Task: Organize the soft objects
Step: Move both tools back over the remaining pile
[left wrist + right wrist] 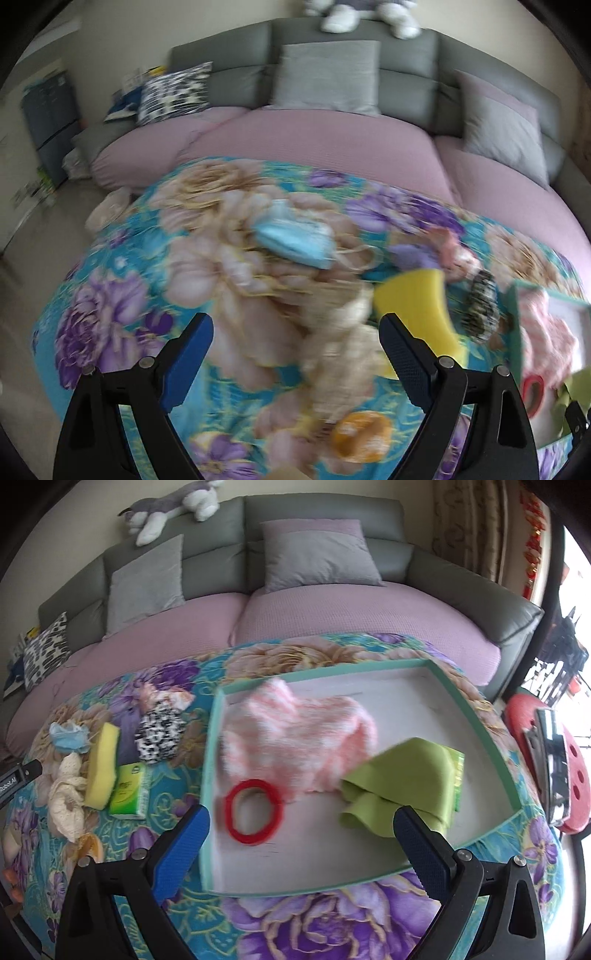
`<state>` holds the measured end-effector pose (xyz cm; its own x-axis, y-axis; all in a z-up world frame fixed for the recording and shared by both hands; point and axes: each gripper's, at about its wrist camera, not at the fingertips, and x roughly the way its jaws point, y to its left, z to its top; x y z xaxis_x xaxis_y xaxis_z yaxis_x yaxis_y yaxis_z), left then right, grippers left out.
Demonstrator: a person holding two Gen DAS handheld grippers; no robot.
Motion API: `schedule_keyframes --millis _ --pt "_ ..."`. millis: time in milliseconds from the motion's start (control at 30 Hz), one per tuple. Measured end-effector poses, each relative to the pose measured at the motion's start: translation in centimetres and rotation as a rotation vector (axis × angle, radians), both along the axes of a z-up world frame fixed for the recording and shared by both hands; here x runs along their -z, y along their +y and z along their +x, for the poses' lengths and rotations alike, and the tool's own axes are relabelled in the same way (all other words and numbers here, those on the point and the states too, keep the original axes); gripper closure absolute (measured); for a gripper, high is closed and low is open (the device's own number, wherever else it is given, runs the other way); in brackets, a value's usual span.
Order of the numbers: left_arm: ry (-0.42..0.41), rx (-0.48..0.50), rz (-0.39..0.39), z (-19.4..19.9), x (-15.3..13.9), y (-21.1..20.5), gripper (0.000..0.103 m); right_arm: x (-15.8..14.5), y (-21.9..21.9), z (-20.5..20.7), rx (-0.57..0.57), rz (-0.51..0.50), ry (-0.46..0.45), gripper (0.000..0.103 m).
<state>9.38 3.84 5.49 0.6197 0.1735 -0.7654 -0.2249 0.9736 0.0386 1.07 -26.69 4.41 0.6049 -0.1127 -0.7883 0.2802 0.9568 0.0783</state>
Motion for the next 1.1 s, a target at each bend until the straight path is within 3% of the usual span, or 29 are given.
schedule_keyframes --millis 267,700,1100 --pt "0.015 -0.111 -0.085 -0.2 1.2 4.8 0.011 0.2 5.5 2.5 -0.129 -0.011 0.003 0.002" --pt "0.056 -0.071 -0.157 0.5 3.0 5.1 0.011 0.6 10.7 6.7 -0.228 -0.052 0.025 0.002" --pt "0.064 -0.051 -0.145 1.1 2.9 4.0 0.011 1.1 11.2 9.1 -0.245 -0.038 0.035 0.002"
